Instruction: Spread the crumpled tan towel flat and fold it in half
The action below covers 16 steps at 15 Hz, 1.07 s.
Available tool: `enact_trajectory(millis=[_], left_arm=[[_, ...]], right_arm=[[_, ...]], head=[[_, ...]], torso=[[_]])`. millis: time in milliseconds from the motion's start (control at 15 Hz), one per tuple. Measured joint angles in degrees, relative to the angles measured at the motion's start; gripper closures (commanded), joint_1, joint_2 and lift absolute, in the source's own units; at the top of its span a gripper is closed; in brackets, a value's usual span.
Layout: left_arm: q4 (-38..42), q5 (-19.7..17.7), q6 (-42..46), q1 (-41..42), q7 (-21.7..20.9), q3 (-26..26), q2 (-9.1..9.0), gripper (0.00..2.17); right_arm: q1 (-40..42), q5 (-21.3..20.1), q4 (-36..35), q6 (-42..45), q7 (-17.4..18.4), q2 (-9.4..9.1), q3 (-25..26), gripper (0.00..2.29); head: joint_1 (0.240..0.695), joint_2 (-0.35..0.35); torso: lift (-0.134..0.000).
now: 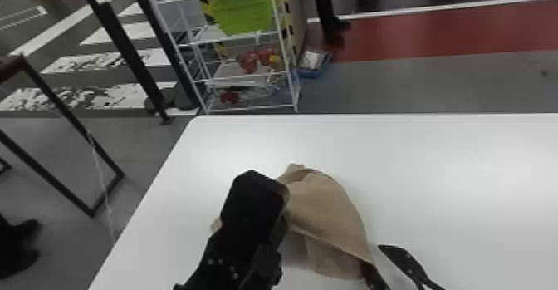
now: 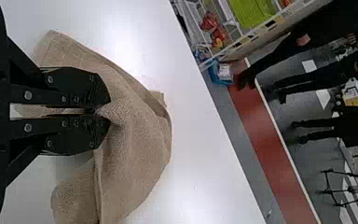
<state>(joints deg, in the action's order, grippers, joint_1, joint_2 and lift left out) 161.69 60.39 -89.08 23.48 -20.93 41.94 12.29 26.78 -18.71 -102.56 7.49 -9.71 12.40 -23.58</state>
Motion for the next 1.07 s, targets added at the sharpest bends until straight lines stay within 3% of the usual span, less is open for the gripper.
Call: enact_trajectory(millis=[267,533,733,800,1067], left_arm=[[0.1,0.9,0.0,-0.2,0.2,0.0,0.5,1.07],[0.3,2.2,0.0,-0.2,-0.5,2.3,1.92,1.07],[0.8,2.3,0.0,-0.1,-1.1,-0.3,2.78,1.06],[0.8,2.3,0.1,-0.2,-1.3,-1.6,3.17,0.97],[0.7,2.3,0.9,-2.3,-2.6,-3.1,3.75,0.96]], right_arm=[[2.8,0.1,-5.3,0.5,1.6,0.29,3.3,1.45],[4.2,0.6,-12.4,-0.5,0.9,1.04,8.8,1.45],[2.8,0.9,-15.8,-3.1,0.9,1.9,12.3,1.45],[1.9,0.9,-16.6,-4.7,0.4,2.49,13.2,1.45],[-1.0,-1.0,-17.9,-6.5,-3.1,4.58,14.0,1.45]], head=[[0.695,0.274],[0.695,0.184],[0.695,0.141],[0.695,0.137],[0.695,0.136]], torso=[[-0.123],[-0.123],[-0.123],[-0.123],[-0.123]])
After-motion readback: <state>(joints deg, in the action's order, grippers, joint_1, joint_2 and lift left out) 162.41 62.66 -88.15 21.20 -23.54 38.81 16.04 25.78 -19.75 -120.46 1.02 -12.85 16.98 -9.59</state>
